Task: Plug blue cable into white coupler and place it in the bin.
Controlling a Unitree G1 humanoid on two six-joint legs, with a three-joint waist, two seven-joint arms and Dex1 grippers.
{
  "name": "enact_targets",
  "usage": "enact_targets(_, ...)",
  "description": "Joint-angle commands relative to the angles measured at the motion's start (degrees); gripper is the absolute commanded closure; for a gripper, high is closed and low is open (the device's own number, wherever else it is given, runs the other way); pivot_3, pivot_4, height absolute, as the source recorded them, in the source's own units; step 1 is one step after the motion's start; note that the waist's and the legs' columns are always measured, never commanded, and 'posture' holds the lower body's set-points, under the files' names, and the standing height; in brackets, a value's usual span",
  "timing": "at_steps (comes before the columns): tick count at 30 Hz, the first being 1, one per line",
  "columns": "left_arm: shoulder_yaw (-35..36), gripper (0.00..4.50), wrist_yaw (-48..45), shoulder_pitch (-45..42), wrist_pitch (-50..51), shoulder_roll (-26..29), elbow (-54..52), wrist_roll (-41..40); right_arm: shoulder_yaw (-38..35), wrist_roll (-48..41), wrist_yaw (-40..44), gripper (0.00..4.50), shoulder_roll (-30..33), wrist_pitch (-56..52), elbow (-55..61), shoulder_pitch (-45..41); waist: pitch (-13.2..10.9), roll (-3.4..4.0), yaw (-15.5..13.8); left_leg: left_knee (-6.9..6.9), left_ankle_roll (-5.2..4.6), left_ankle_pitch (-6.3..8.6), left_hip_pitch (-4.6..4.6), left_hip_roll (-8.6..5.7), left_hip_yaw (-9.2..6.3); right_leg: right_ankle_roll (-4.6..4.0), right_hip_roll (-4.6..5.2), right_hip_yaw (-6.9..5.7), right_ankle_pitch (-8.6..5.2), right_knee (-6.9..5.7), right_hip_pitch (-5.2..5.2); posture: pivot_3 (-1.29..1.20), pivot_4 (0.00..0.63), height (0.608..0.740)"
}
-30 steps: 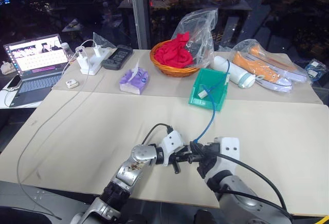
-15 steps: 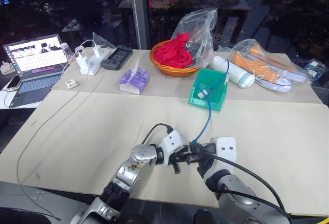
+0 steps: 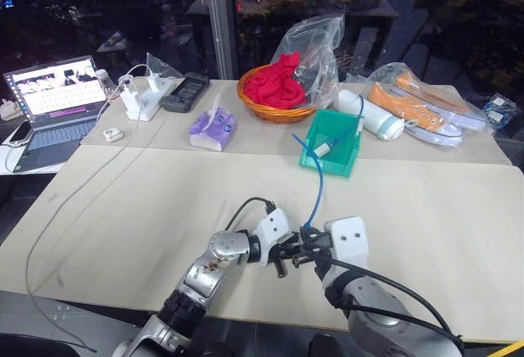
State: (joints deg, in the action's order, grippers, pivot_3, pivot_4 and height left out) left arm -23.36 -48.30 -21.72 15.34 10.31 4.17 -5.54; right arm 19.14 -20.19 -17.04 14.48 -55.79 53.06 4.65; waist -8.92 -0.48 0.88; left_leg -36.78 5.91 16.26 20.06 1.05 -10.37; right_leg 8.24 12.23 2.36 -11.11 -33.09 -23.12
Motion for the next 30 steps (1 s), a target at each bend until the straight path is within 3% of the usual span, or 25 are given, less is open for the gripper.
enact_targets(1,-0.6,3.84,-0.6,0.6,0.9,-0.1,-2.8,-0.9,1.3,3.3,-0.3,4.5,0.7,-3.8,-2.3,2.3,0.0,-0.01,0.0,0.0,0.0,0.0,0.0,0.0,0.0,0.0,0.0,0.0,0.0,0.0,0.0,0.0,0.15,0.74)
enact_targets(15,-0.3,3.84,-0.2,0.8,2.9,0.9,-4.8,-1.2,4.5,9.1,1.0,4.5,-1.8,-13.1,-11.4,5.4,0.8,-0.21,0.1,0.11,-0.05,0.03,-0.21,0.01,0.0,0.01,0.0,0.0,-0.09,0.0,0.11,0.0,0.15,0.74)
enact_targets(25,0.5,3.84,0.9,-0.2,1.8,0.3,-3.0,-0.9,8.2,9.9,7.1,4.5,2.2,-21.8,-11.4,-1.3,1.2,-0.8,0.3,0.8,-0.09,0.06,-1.26,0.07,0.0,0.44,0.0,-0.02,-0.76,0.0,0.88,0.0,0.15,0.74)
enact_targets(30,0.6,3.84,1.1,-0.5,1.6,-0.1,-2.5,-0.8,7.5,10.8,7.5,4.5,2.7,-23.4,-10.0,0.7,1.4,-0.93,0.0,0.83,-0.09,0.06,-1.37,0.07,0.01,0.45,0.0,-0.02,-0.78,0.0,0.97,0.0,0.15,0.74)
